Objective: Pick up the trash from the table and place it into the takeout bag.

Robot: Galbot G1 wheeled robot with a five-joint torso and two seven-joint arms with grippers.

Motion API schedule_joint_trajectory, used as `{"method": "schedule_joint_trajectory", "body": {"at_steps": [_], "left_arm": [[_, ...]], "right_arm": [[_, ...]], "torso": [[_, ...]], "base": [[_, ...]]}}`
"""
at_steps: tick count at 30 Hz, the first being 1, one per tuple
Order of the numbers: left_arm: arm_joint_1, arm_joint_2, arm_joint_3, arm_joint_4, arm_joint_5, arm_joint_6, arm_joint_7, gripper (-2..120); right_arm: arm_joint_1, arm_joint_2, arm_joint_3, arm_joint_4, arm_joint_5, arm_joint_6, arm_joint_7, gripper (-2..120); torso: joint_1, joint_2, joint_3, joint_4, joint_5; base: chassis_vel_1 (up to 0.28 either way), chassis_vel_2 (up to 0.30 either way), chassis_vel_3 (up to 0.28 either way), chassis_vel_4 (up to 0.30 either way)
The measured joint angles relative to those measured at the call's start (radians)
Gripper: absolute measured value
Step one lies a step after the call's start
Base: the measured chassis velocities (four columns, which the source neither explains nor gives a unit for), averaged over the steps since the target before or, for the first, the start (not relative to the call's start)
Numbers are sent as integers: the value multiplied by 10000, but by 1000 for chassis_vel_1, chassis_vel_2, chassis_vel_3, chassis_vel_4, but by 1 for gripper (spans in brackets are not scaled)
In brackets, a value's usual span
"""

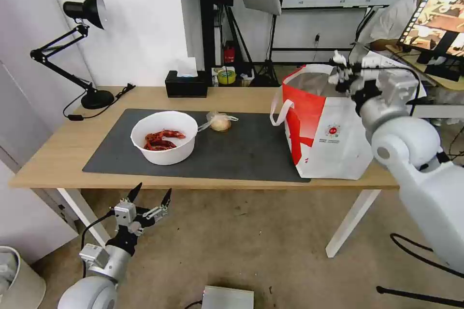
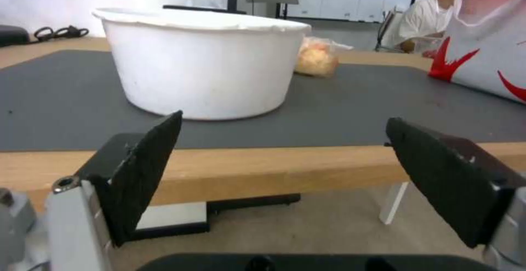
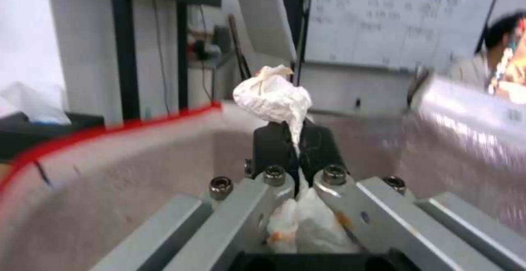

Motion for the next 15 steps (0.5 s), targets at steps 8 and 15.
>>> {"method": "schedule_joint_trajectory", "body": {"at_steps": [8, 15], "left_arm": [[249, -12, -137, -145, 33, 3, -2, 100], [291, -8, -177, -216, 34, 7, -3, 100]], "right_arm": [[-85, -54, 74, -60, 404, -374, 156, 21], [51, -70, -1, -52, 531, -638, 111, 47]], "torso": [[-1, 0, 1, 2, -2], [-1, 0, 1, 1, -2]], "base": [[0, 0, 0, 0], [0, 0, 0, 0]]}}
